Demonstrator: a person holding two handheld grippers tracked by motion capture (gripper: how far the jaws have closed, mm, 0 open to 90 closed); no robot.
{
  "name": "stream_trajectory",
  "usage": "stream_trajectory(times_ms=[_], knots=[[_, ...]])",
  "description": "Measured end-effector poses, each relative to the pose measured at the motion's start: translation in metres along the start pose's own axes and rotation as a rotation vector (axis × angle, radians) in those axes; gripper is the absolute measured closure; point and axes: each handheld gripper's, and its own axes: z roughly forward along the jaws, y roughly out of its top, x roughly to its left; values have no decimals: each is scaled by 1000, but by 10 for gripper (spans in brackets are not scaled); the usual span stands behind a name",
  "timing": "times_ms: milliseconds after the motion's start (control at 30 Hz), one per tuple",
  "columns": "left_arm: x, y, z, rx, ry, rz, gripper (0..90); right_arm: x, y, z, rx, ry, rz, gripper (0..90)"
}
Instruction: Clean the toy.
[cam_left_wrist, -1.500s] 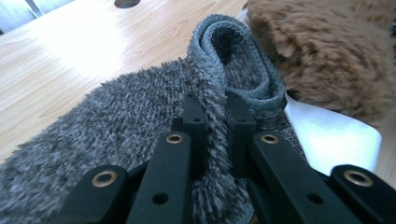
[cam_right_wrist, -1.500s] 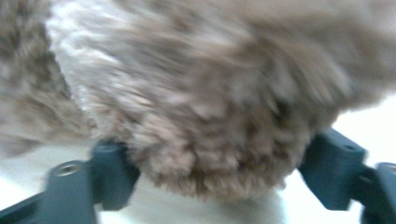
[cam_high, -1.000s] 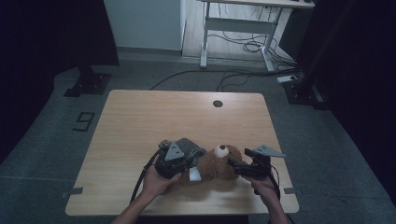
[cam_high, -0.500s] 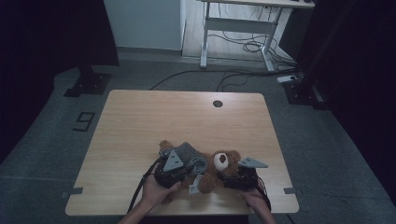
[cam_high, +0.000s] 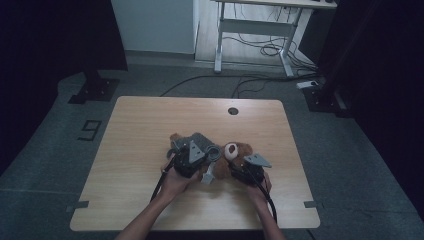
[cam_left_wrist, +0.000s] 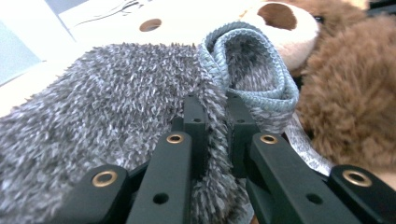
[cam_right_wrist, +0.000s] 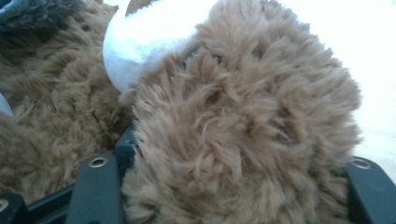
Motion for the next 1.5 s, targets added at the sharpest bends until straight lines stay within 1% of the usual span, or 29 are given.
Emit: stream_trajectory(times_ms=[67,100,167,200,233,267,300,367,433,467,500,567,667,733,800,833,933,967,1000,1033,1100,1167,1200,1233,1267,1300,1333,1400,1500], knots=[[5,9,5,12,4,-22,818,0,2,7,-15,-31,9,369],[7,15,6,10,-2,-33,819,0,2,9,-22,-37,13,369],[7,25,6,-6,-35,-45,819,-1,2,9,-29,-28,11,368],[5,32,6,-14,-68,-47,819,-1,1,8,-35,-20,7,366],[2,38,7,-17,-88,-42,818,-1,0,6,-40,-1,-11,361],[-5,45,11,-22,-113,-48,818,-2,-1,4,-42,13,-18,356],[-10,47,16,-17,-136,-51,817,-4,-3,1,-43,32,-26,344],[-20,48,25,14,-154,-37,815,-7,-4,-2,-47,58,-22,324],[-29,43,34,42,-140,-8,815,-11,-6,-4,-43,80,-12,307],[-31,37,36,44,-125,7,815,-12,-7,-5,-41,89,-8,298],[-31,35,35,44,-121,11,816,-14,-8,-5,-36,100,-7,280],[-30,28,31,35,-118,10,817,-17,-8,-7,-29,121,-1,247],[-26,19,21,27,-107,19,819,-18,-8,-9,-15,139,-12,222],[-26,16,14,26,-71,46,820,-18,-7,-11,-4,141,-15,224],[-23,12,7,25,-45,54,820,-18,-8,-11,0,141,-14,228],[-20,11,3,24,-37,49,820,-18,-8,-12,3,142,-14,229],[-7,4,-10,17,-9,12,820,-18,-8,-12,4,143,-11,232],[-3,1,-13,20,-4,3,820,-18,-9,-12,2,142,-11,233],[3,-3,-17,22,3,-17,820,-18,-9,-12,2,143,-11,233],[8,-7,-19,30,10,-25,819,-18,-9,-12,2,143,-9,235],[16,-15,-22,40,34,-49,819,-18,-9,-12,3,143,-8,237],[24,-24,-24,61,49,-68,818,-18,-9,-12,4,143,-6,239],[27,-31,-23,79,74,-66,818,-18,-9,-12,5,143,-5,240],[30,-37,-22,104,87,-61,818,-18,-9,-12,6,143,-4,241],[32,-42,-21,118,90,-70,818,-18,-9,-13,6,142,-4,241],[36,-51,-18,137,81,-91,818,-18,-9,-13,5,143,-3,242],[39,-57,-16,146,72,-109,818,-18,-9,-13,4,143,-2,243],[41,-64,-14,155,60,-134,817,-18,-10,-13,3,142,-3,244],[41,-63,-18,136,49,-148,816,-18,-11,-13,0,143,-1,246]])
